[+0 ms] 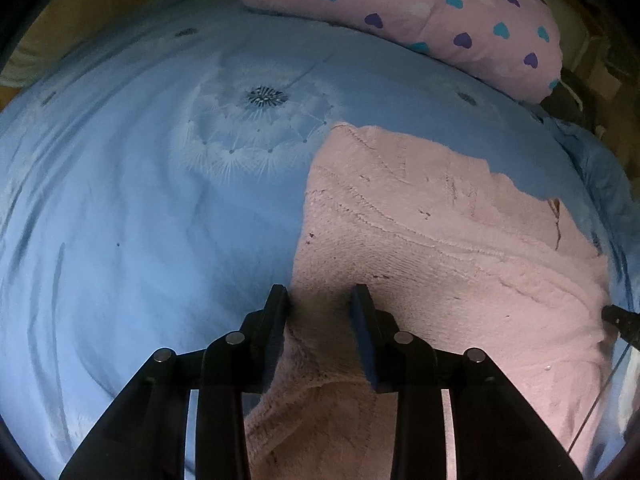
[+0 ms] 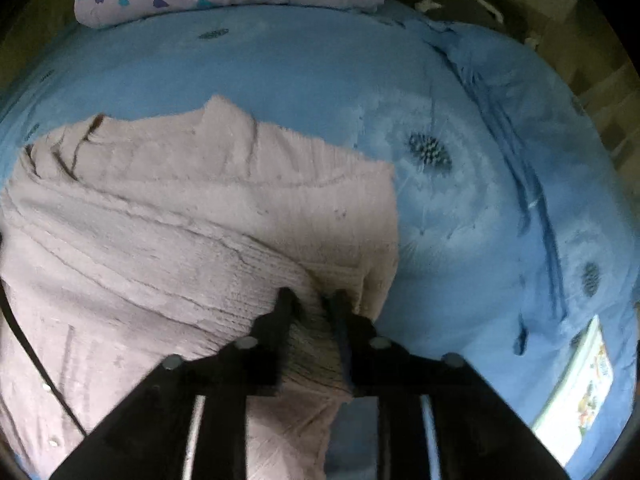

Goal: Fold small clothes

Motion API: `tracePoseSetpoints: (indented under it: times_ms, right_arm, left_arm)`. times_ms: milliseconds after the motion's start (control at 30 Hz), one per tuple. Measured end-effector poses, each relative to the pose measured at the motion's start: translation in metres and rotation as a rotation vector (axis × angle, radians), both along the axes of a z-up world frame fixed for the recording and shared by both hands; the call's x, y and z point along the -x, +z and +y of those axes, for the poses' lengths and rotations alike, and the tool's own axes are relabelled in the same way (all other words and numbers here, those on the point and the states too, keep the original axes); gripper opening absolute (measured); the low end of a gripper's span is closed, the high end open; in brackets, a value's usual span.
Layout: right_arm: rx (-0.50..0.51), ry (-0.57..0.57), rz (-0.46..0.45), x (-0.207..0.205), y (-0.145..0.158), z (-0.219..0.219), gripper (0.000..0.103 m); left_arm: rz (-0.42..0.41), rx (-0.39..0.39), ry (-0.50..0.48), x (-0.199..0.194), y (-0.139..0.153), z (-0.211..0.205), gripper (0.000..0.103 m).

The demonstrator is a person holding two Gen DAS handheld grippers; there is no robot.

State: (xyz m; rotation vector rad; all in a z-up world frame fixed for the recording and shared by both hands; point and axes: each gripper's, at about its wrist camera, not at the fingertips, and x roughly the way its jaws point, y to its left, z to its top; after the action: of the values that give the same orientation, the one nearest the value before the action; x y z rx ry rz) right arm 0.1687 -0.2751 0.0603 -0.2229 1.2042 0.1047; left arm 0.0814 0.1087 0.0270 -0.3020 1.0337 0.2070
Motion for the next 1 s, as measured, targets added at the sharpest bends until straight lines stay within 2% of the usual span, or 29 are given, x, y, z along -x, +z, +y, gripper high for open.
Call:
tracePoseSetpoints:
  times_ms: [100,267,500,667,767,800,867,900,1000]
  right_arm:
    - [-0.061,0.043,-0.033,-0.003,0.026,0.018,0.046]
    - [-0.214,0.160,-0.022,-0.012,0.042,0.085,0.046]
    - [-0.333,0.345,0.015,-0.021,0.017,0.188,0.046]
    - [-0.340,0.457,0.071,-0.018,-0.008,0.247,0.046]
    - [-0.279,0.477,0.063,-0.019,-0.022,0.265,0.046]
    - [-0.255,0.484,0.057,-0.020,-0.026,0.269,0.043]
    - [-0.233,0.490,0.043,-0.019,-0.026,0.272,0.012]
    - [-0.219,0.488,0.029,-0.020,-0.024,0.274,0.006]
    - [-0.193,0.437,-0.049,-0.029,-0.017,0.272,0.006]
  left_arm:
    - [0.000,0.014,-0.005,0.002,0.007,-0.001,0.027]
    - [-0.006,0.007,-0.021,0.006,0.015,-0.003,0.027]
    - [0.000,0.017,-0.024,0.004,0.017,0.001,0.027]
    - [0.059,0.053,-0.009,0.005,0.003,0.006,0.027]
    - [0.070,0.063,-0.013,0.004,-0.002,0.007,0.027]
    - [0.071,0.067,-0.013,0.004,-0.002,0.008,0.027]
    - [0.073,0.068,-0.016,0.004,-0.001,0.008,0.027]
    - [0.073,0.069,-0.017,0.004,-0.001,0.007,0.027]
    - [0.075,0.073,-0.014,0.003,0.000,0.007,0.027]
